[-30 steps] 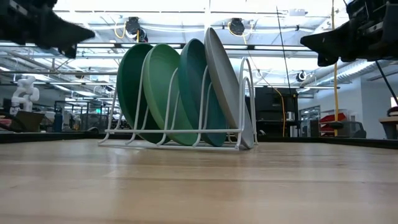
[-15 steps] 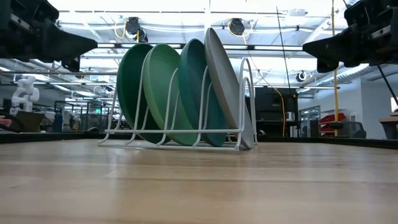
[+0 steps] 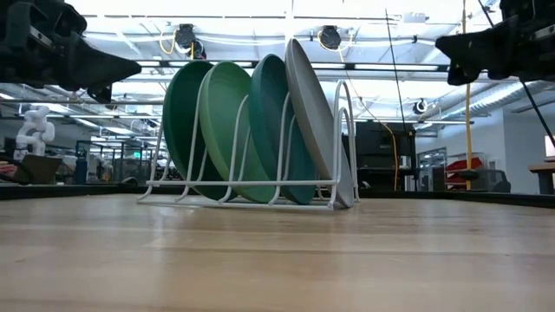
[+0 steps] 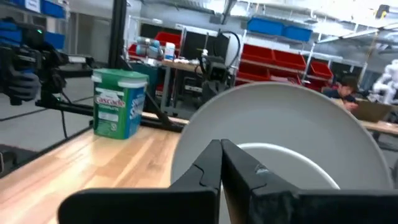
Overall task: Sort dishes
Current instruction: Return to Home Position
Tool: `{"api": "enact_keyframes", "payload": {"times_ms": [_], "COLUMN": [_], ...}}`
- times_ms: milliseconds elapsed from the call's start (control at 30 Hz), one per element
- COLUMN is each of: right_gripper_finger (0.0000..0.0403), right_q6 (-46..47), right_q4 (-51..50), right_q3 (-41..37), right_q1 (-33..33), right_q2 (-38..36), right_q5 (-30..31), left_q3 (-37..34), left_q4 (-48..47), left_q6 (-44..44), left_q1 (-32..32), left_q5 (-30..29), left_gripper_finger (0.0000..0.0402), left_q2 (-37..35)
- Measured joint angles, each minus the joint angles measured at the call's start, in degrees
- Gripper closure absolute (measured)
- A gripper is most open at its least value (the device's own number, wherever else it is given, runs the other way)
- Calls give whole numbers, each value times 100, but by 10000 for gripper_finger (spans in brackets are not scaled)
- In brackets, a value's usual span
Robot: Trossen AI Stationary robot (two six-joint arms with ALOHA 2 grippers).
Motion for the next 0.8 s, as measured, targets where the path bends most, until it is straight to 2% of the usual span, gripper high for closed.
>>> {"api": "enact_keyframes", "payload": {"times_ms": [300,600,800], "right_gripper_finger": [403,403,397], "right_q6": [169,825,870], "right_q4": [-1652,-1794,-1802], "right_q3": [-1,2,2], "right_q1": [0,0,0], "right_q2": [-1642,-1621,-1621], "right_q5": [-14,-9,-12], "left_q3": [0,-4,-6], "left_q4": [-11,24,28], "left_q6": [46,49,49], "left_q1": [-1,0,0], "left_q5": [-3,-21,-21], "left_gripper_finger": [402,402,402], "left_q2": [130,146,148]}}
